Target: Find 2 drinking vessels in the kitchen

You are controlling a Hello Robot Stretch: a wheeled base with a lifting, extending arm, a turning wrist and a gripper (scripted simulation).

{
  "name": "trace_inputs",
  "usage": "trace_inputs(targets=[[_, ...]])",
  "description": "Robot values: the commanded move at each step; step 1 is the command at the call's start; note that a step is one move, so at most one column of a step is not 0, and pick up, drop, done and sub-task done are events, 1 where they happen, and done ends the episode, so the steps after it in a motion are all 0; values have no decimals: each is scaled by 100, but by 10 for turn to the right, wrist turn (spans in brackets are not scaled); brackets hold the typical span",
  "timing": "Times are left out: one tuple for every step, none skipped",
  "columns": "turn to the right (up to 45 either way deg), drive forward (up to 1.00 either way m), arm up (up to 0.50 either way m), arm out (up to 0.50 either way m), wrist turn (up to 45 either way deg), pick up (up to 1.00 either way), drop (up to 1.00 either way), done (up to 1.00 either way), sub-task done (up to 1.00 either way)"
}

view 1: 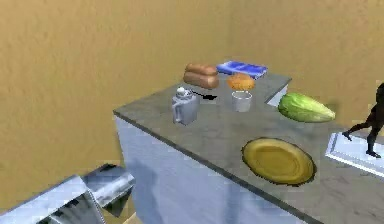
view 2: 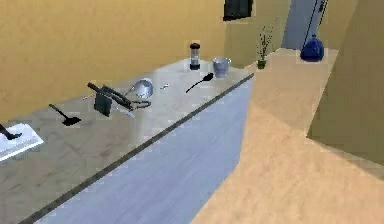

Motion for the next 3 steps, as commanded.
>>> trace_inputs(targets=[[0, 0, 0, 0, 0, 0, 0, 0, 100], [450, 0, 0, 0, 0, 0, 0, 0, 0], [450, 0, 0, 0, 0, 0, 0, 0, 0]])
